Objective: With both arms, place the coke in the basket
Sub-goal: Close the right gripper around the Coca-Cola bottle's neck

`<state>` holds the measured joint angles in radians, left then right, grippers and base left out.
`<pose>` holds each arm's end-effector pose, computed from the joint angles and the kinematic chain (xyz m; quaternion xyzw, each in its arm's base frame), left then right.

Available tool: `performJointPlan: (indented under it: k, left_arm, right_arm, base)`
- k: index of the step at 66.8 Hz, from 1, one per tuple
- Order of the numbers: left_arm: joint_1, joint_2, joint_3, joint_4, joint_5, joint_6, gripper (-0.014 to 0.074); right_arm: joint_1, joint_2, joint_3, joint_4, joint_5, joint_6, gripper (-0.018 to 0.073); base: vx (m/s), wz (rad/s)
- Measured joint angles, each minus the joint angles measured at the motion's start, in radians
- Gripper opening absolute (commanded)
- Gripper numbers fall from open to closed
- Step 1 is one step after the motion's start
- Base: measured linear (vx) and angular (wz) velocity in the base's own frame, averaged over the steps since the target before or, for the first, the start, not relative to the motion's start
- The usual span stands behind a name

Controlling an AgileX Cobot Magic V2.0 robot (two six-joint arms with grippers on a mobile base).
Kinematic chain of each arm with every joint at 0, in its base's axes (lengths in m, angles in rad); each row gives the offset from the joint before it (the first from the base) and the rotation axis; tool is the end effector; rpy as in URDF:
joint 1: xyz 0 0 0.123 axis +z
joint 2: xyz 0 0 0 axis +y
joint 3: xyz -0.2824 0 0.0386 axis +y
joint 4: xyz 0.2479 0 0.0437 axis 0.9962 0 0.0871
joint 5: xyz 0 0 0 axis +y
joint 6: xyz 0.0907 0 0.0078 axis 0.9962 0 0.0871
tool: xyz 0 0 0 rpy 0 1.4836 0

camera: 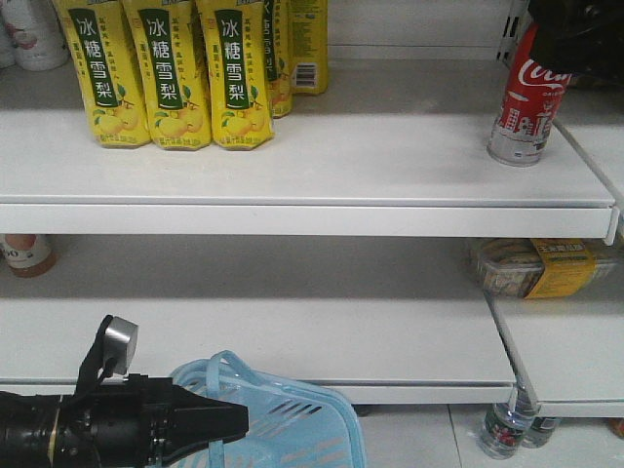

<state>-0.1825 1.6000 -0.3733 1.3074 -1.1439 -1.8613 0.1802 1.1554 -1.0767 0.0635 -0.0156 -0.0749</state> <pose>0.1890 -0.1162 0.1602 -0.0362 0.7983 -0.5906 0.1126 0.2587 0.0470 0.4231 -0.0665 0.6954 0.0600 0.7130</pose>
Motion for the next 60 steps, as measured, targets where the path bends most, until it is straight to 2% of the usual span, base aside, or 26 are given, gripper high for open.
performJointPlan:
  k: [31, 60]
  left_arm:
    - [0.000, 0.000, 0.000, 0.000, 0.000, 0.000, -0.0006]
    - [0.000, 0.000, 0.000, -0.001, 0.000, 0.000, -0.0006]
  right_arm:
    - [-0.002, 0.047, -0.001, 0.002, -0.087, -0.002, 0.0529]
    - [-0.011, 0.157, -0.118, 0.003, -0.063, -0.002, 0.0526]
  base:
    - [0.00, 0.00]
    - [0.00, 0.00]
